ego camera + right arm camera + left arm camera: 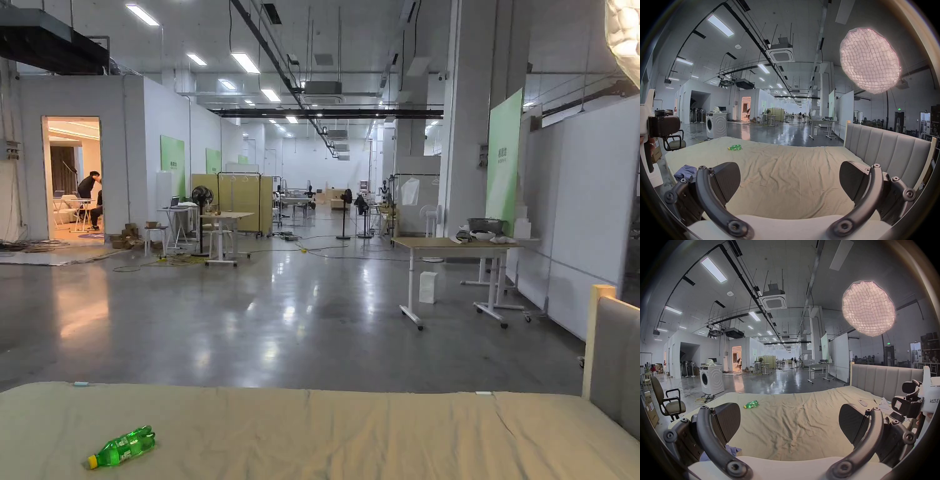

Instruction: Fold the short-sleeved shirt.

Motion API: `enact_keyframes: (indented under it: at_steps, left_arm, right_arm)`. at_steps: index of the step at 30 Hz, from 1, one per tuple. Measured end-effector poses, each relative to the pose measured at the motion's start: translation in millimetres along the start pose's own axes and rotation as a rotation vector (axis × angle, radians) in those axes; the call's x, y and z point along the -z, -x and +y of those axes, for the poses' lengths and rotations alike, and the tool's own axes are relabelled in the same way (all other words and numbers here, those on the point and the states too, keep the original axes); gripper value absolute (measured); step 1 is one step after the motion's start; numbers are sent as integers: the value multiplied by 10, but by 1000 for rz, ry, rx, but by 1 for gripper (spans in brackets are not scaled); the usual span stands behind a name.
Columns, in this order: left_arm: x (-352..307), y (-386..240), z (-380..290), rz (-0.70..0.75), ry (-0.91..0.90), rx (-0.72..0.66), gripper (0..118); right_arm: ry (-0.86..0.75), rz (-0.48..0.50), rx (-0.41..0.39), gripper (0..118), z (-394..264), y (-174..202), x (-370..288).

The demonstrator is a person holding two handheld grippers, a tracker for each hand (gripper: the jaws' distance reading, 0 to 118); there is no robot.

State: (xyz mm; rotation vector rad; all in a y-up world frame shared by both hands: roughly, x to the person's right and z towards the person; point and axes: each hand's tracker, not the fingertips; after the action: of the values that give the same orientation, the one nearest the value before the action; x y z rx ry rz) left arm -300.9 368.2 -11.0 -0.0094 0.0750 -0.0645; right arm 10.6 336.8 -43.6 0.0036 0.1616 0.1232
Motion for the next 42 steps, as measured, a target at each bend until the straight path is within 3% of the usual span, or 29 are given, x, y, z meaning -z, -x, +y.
enact_keyframes:
  at_steps: [12, 18, 21, 22, 23, 25, 28, 31, 34, 38, 42]
  left_arm:
    - [-21, -4, -1, -9, -4, 8, 118]
    - [-51, 53, 69, -41, -13, -59, 118]
    - [-54, 67, 107, -43, -17, -73, 118]
    - [-58, 72, 109, -43, -18, -75, 118]
    - [-63, 75, 113, -41, -19, -77, 118]
    - [-74, 84, 125, -42, -21, -80, 118]
    - [-70, 87, 137, -45, -15, -91, 118]
    - [-66, 71, 114, -51, -13, -93, 118]
    - [-54, 48, 105, -61, -4, -89, 118]
    - [-44, 20, 111, -72, -1, -89, 118]
    - [-50, 4, 120, -86, -3, -76, 118]
  right_arm:
    - [14, 2, 11, 118, 4, -8, 13]
    - [8, 42, 49, 118, 23, -70, 36]
    - [66, 15, 213, 118, 107, -127, 72]
    - [122, 23, 347, 118, 96, -150, 78]
    - [71, -2, 356, 118, 173, -173, 66]
    - [125, -46, 434, 118, 234, -173, 58]
    - [119, -1, 453, 118, 249, -185, -17]
    - [164, 22, 537, 118, 236, -224, 11]
    - [221, 21, 455, 118, 260, -179, 49]
    - [326, -69, 528, 118, 304, -65, 58]
    - [328, -12, 532, 118, 400, 4, 57]
